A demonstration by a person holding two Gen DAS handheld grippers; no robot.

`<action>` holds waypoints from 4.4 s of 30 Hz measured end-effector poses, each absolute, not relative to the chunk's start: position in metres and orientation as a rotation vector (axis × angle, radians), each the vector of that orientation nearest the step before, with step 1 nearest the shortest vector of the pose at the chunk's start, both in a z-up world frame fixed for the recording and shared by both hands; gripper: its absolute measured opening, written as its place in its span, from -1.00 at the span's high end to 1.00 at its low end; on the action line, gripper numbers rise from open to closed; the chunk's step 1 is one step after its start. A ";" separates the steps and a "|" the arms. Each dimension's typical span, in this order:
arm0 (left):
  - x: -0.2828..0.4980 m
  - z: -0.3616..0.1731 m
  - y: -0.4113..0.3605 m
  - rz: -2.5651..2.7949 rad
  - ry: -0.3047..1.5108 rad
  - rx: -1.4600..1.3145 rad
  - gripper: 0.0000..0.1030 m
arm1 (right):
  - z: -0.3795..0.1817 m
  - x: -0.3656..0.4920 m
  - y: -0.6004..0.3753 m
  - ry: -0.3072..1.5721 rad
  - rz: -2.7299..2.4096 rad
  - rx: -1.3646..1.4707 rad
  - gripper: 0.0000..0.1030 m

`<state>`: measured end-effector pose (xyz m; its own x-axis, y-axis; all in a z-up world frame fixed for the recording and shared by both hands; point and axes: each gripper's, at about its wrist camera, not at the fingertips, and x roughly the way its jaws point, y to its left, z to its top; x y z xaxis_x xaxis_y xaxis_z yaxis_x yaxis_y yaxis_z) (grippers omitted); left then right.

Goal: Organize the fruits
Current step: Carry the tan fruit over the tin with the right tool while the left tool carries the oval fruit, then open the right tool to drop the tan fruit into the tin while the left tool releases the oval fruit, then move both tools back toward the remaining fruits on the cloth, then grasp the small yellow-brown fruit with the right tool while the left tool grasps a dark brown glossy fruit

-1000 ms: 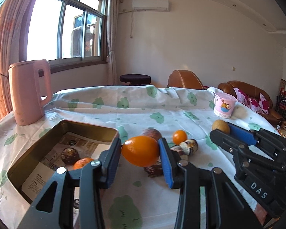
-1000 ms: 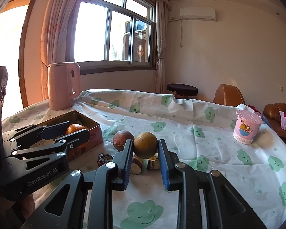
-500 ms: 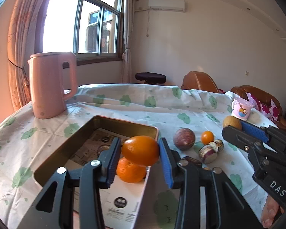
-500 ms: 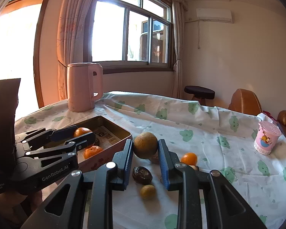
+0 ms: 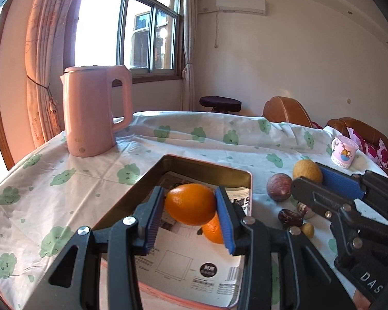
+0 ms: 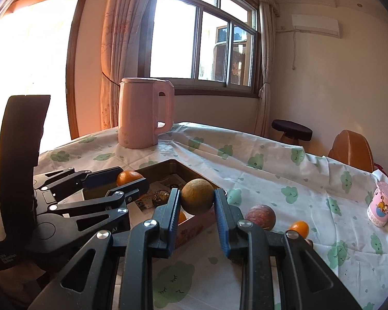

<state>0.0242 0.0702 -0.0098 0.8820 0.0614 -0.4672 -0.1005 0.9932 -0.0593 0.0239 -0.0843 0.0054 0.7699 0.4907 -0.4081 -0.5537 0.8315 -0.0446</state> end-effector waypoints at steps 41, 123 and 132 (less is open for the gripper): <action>0.039 -0.028 0.126 0.171 0.588 -0.128 0.19 | -0.023 0.026 -0.022 0.477 0.656 -0.248 0.45; 0.033 -0.009 0.023 -0.009 0.557 0.030 -0.75 | -0.064 0.079 -0.137 0.826 0.463 -0.148 0.47; 0.049 -0.012 -0.022 -0.104 0.598 0.095 -0.75 | -0.039 0.074 -0.206 0.687 0.302 -0.031 0.47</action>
